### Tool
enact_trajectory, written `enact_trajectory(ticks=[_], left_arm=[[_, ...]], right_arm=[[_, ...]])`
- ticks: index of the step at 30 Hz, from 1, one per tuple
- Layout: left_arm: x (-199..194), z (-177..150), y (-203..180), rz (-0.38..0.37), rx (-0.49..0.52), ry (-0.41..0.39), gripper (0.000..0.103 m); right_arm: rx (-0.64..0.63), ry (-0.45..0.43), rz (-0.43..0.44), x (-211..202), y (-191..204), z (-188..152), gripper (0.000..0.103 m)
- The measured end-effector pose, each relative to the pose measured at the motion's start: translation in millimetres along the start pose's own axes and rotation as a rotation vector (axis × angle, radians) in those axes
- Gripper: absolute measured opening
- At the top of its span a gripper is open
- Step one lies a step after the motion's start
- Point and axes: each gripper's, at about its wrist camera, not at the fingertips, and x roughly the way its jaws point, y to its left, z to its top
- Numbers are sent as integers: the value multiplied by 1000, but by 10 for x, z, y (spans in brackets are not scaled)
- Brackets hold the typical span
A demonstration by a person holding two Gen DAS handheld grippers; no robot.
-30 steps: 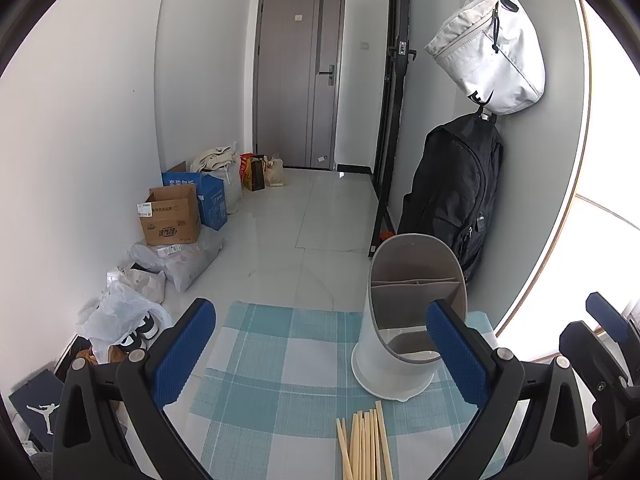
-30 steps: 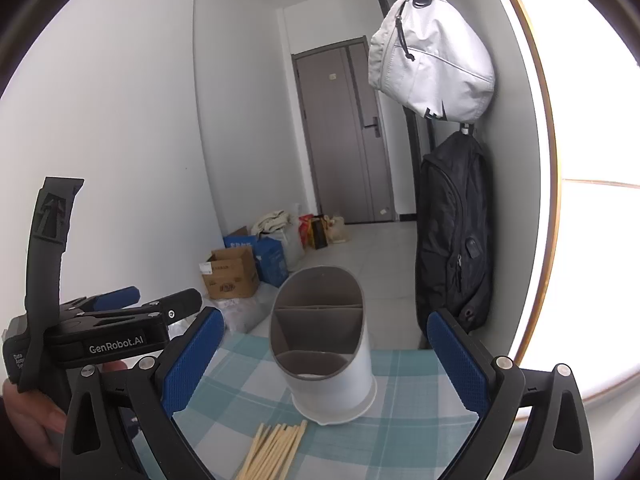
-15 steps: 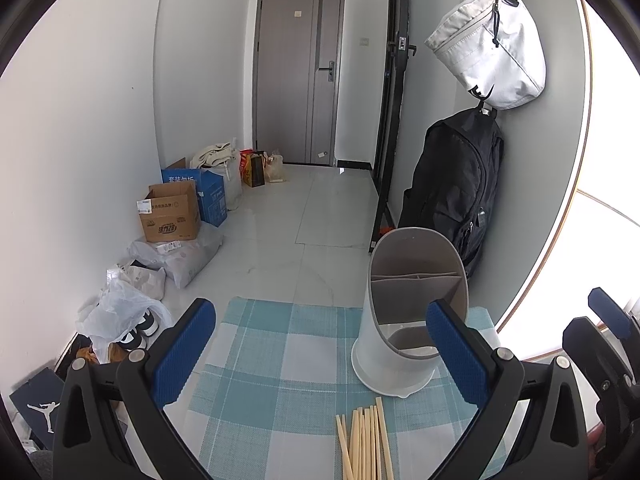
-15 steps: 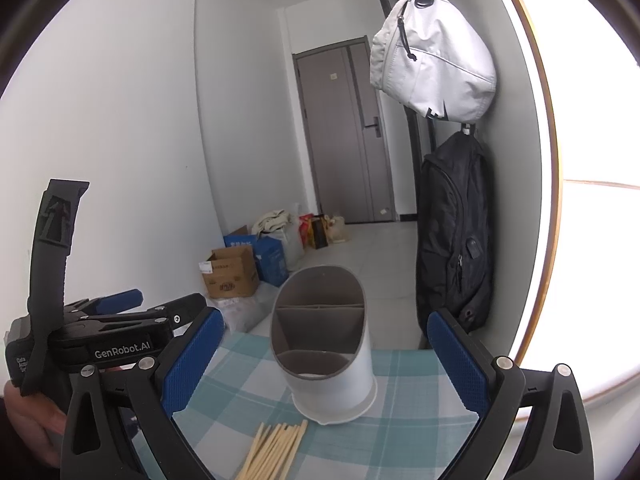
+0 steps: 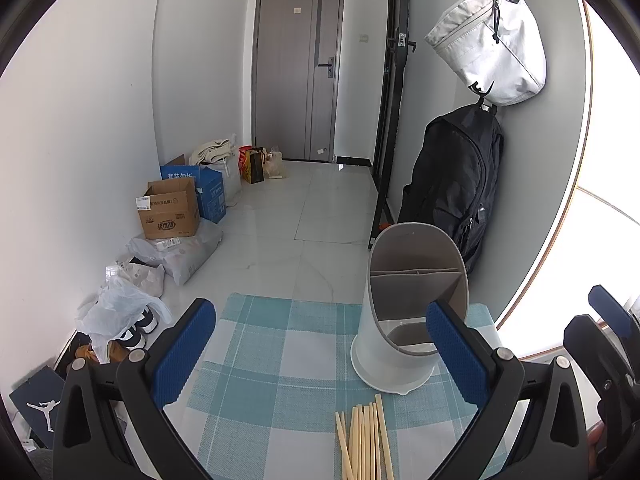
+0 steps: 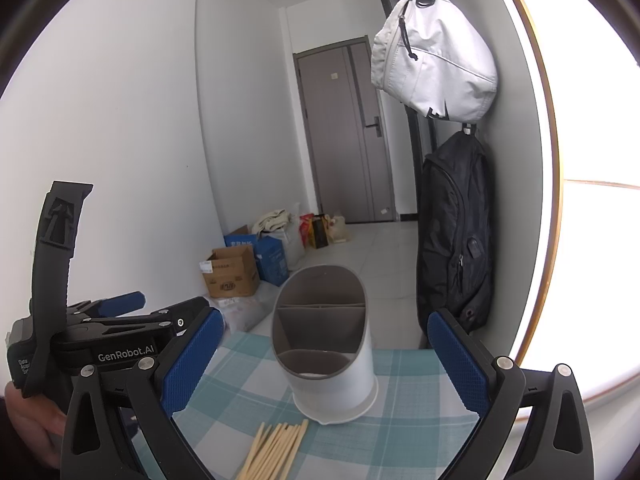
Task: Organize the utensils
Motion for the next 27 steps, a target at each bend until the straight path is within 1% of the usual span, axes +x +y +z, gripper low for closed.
enact_trajectory(ticks=[17,27], left_arm=[[17,2,-1,3,-3,10,102],[67,-23,18,-26,-8,38,102]], right_arm=[[-1,-1,-1,0,9,-6,103],[1,16,-4,47,6,-15,103]])
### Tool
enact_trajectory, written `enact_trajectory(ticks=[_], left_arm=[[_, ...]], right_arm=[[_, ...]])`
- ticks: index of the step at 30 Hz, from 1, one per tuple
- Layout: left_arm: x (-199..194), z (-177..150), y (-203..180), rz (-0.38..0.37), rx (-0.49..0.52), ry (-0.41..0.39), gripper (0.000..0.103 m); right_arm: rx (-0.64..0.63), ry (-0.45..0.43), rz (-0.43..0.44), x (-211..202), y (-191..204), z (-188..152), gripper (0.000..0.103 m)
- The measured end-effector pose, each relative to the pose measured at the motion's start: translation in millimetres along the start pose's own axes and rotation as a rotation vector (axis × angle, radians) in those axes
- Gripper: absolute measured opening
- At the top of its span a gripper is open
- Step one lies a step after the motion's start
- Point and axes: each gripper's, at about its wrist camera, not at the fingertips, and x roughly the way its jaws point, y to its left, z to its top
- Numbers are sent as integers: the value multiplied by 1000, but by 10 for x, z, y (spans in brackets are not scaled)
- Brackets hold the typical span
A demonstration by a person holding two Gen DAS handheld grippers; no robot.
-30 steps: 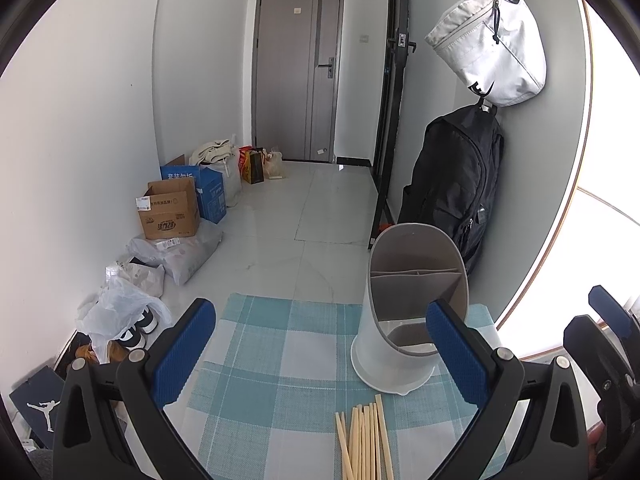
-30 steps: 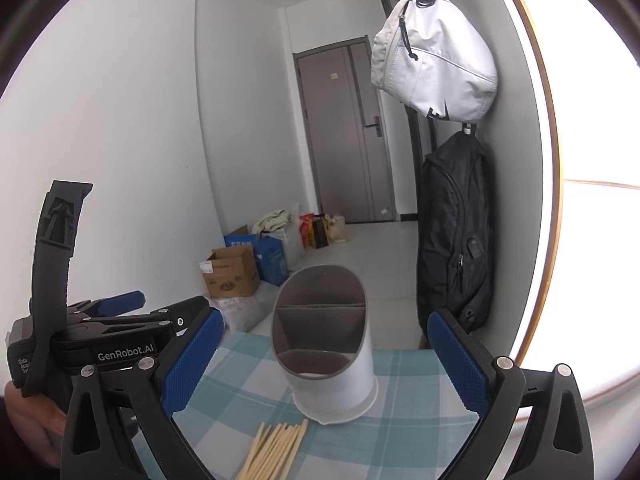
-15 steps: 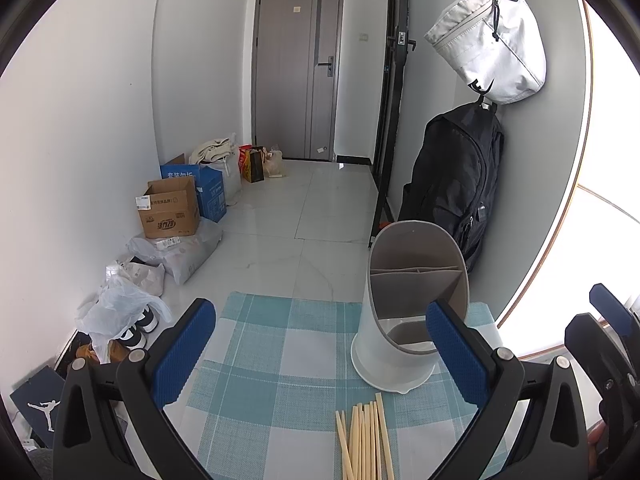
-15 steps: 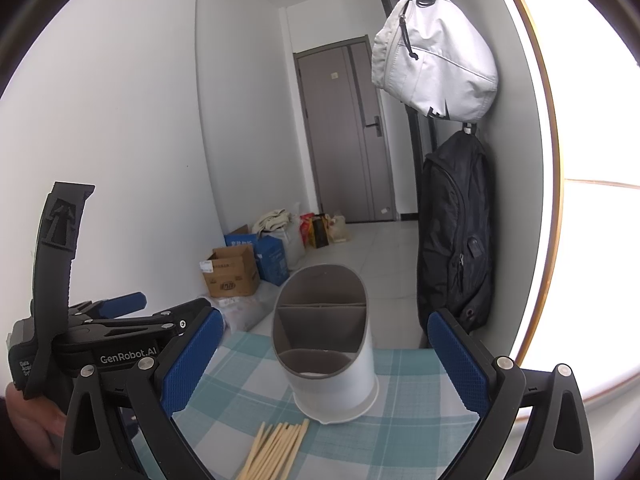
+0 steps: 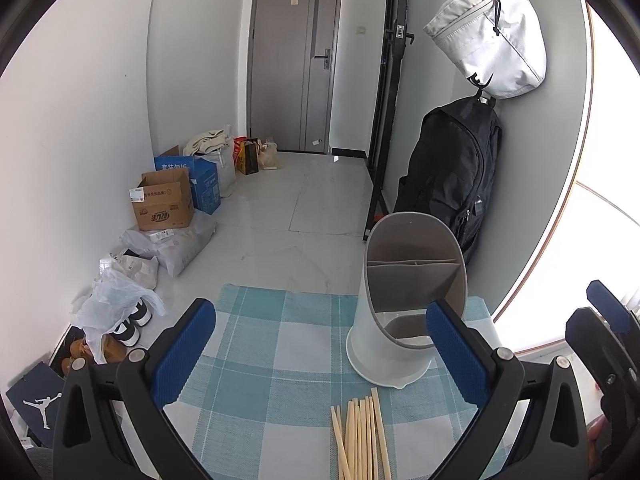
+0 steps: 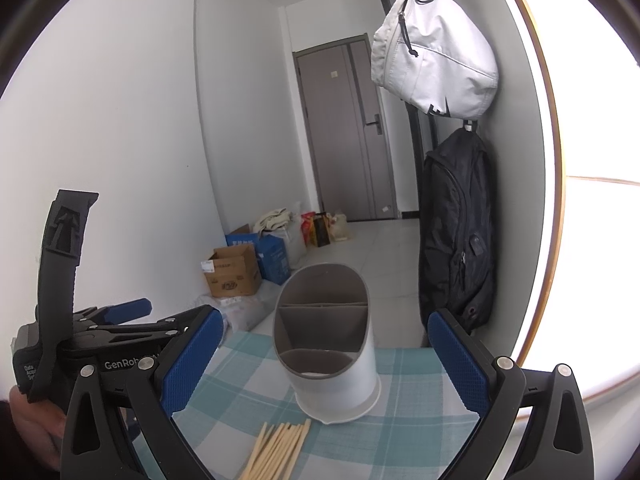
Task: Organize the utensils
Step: 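Lower the left gripper onto the wooden chopsticks and close on one, then lift the chopstick with the left gripper while the right gripper grasps another chopstick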
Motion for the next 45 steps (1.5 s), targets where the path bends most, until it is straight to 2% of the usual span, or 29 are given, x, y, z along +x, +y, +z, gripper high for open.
enact_trajectory(ticks=[5,11,13,15,16,18,20,26,27,28,32,34,36,45], left_arm=[[123,-50,82,-42,-20,75,102],[458,-312,243,-115,-79,288,101],[568,-411,268,-154,-99,366,90],[708,-543,271,-169,-115,462,84],[762,-606,261,-174,-114,506,69],[860,-700,255,-198,-129,588,51],[922,-746,258,-216,-142,641,50],[1028,-736,169,-232,-148,721,50],[1056,-773,132,-231,-136,732,46],[1059,-767,122,-233,-138,739,31],[1024,-691,19,-207,-100,755,26],[1014,-653,16,-186,-106,757,12],[1006,-636,31,-173,-114,765,5],[1010,-542,86,-201,-177,762,1]], right_arm=[[11,35,-18,69,-38,-28,103],[54,102,-50,190,-150,-65,103],[72,125,-49,224,-185,-80,103],[83,144,-43,252,-206,-90,103],[85,151,-42,267,-213,-95,103],[85,160,-42,285,-215,-106,103],[95,170,-30,301,-229,-108,103],[144,204,-4,386,-288,-137,103],[158,204,3,394,-306,-137,103],[176,206,13,403,-334,-136,103],[201,219,8,432,-398,-136,103],[207,221,4,445,-425,-135,103],[210,226,3,447,-426,-133,103],[175,219,-11,438,-368,-130,103]])
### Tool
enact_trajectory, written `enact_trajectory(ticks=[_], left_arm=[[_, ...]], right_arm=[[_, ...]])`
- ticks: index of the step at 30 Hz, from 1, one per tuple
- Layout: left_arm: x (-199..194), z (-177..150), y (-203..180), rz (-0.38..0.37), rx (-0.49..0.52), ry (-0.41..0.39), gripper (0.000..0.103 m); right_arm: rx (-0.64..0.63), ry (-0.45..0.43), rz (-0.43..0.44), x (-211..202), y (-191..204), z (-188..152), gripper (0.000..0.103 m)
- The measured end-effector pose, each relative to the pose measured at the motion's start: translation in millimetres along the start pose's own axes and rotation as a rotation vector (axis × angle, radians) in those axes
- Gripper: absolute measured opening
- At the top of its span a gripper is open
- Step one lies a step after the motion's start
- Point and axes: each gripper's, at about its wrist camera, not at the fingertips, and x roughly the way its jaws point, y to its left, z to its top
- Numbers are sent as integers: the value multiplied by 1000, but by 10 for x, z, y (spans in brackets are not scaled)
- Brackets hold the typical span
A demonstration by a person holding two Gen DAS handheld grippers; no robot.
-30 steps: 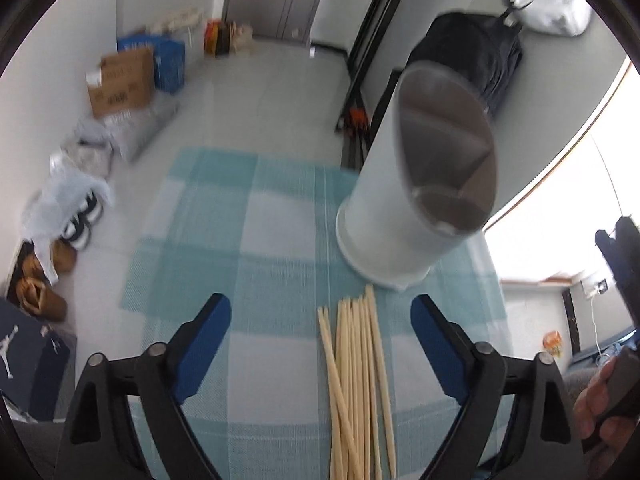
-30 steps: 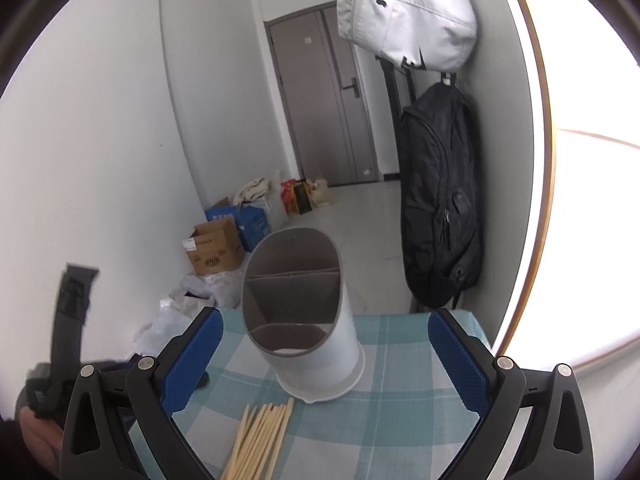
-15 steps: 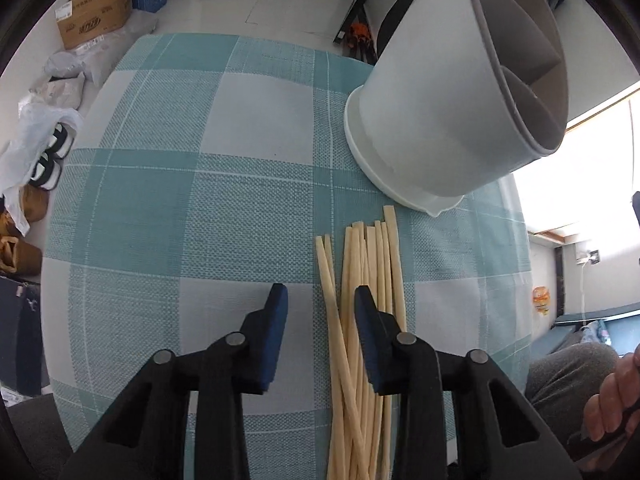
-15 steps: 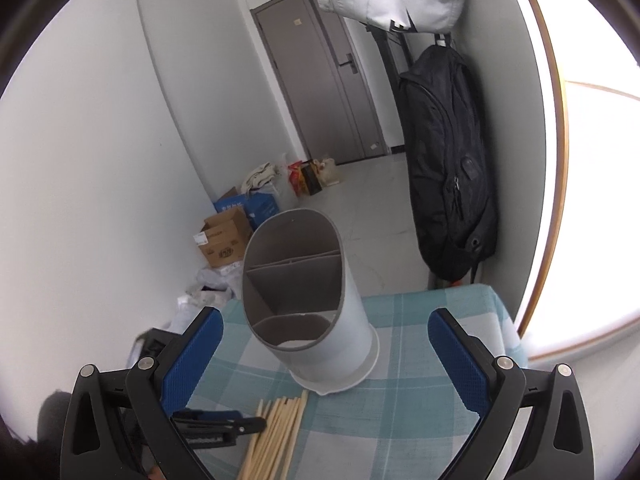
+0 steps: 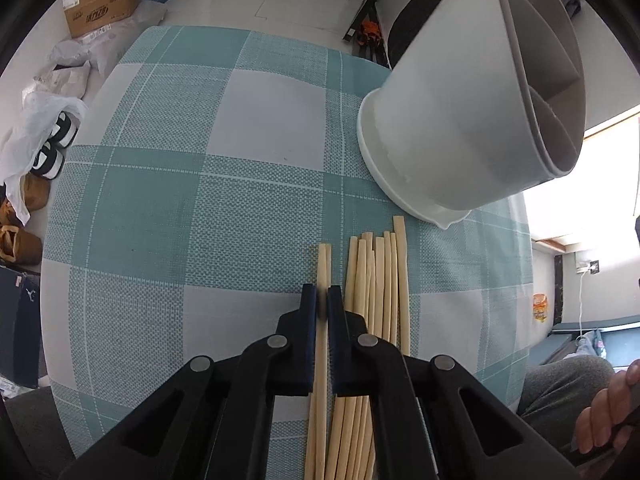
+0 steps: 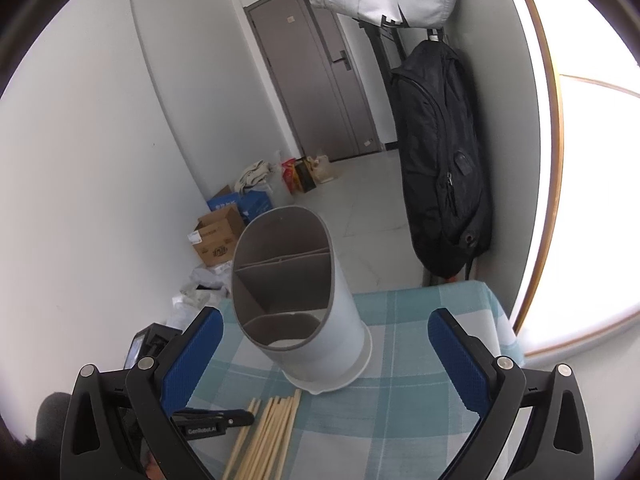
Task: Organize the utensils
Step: 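Lift the chopstick with the left gripper while the right gripper grasps another chopstick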
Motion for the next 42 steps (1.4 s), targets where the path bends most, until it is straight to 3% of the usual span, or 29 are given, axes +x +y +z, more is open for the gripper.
enact_trajectory(ticks=[9,15,20,22,25,27,34,37,38,42], left_arm=[[-392,24,90,-68,-29,-116,1],[-456,-25,254,-121,-20,-211,1],[-485,-111,271,-158,0,-259,1],[-549,-129,292,-180,4,-284,1],[-625,-154,355,-189,13,-309,1],[-634,-140,389,-198,13,-315,1],[-683,-156,493,-226,11,-329,1],[-702,-162,516,-243,9,-329,1],[-708,-161,514,-241,14,-331,1],[-734,-163,528,-253,16,-338,1]], right_arm=[[-10,30,24,25,48,-61,103],[10,184,109,223,162,-262,101],[2,383,121,542,313,-513,74],[-12,457,93,683,357,-622,68],[-77,538,48,872,451,-708,48],[-131,581,9,1006,525,-764,44],[-220,681,-87,1395,661,-951,22],[-260,682,-131,1450,719,-927,15],[-263,695,-142,1470,718,-930,7],[-280,712,-152,1441,733,-947,6]])
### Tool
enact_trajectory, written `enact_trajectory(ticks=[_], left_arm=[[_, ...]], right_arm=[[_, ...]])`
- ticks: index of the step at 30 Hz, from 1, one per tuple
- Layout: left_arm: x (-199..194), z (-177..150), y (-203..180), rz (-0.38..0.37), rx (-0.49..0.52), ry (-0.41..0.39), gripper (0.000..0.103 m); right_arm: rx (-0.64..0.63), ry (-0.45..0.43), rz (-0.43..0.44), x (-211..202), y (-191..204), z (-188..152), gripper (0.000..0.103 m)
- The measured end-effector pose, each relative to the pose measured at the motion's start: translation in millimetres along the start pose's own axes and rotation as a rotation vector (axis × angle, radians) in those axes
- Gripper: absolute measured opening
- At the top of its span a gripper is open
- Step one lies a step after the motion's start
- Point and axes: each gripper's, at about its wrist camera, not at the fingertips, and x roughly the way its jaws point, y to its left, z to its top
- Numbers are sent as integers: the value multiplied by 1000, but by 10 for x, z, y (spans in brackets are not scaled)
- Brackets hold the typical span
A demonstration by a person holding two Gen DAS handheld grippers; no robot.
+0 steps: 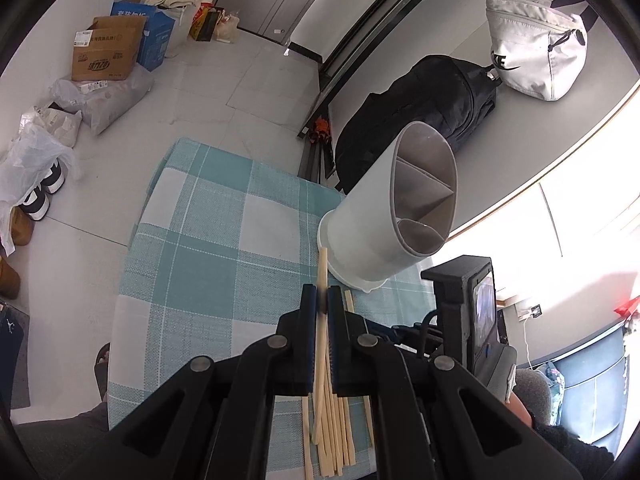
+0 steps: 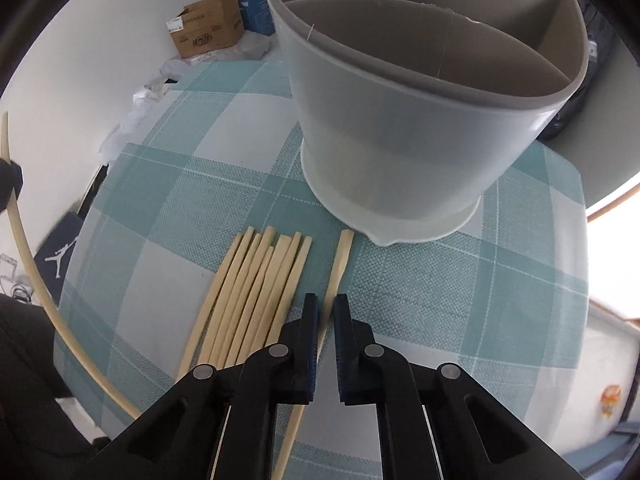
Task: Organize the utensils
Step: 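Lift the chopstick with the left gripper while the right gripper grasps another chopstick, then carry both held chopsticks up over the white utensil holder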
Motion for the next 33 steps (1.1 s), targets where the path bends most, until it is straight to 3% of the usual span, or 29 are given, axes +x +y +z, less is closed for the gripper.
enact_trajectory(ticks=[7,19,21,22,27,33], left_arm=[[-36,-3,-28,-14,10,-3,1],[-19,3,-24,-10,19,4,1],[-32,13,-42,-10,26,-3,1],[-35,17,-56,-8,32,-6,1],[-54,18,-166,5,76,-10,1],[-129,-11,-379,24,154,-24,1]], right_arm=[[35,44,66,-104,-94,-188,4],[-30,-25,46,-71,-5,-32,15],[-33,-44,42,-71,5,-39,11],[-25,-51,59,-84,-17,-58,4],[38,-197,136,-424,-211,-194,4],[78,-503,192,-1094,-348,-426,4]])
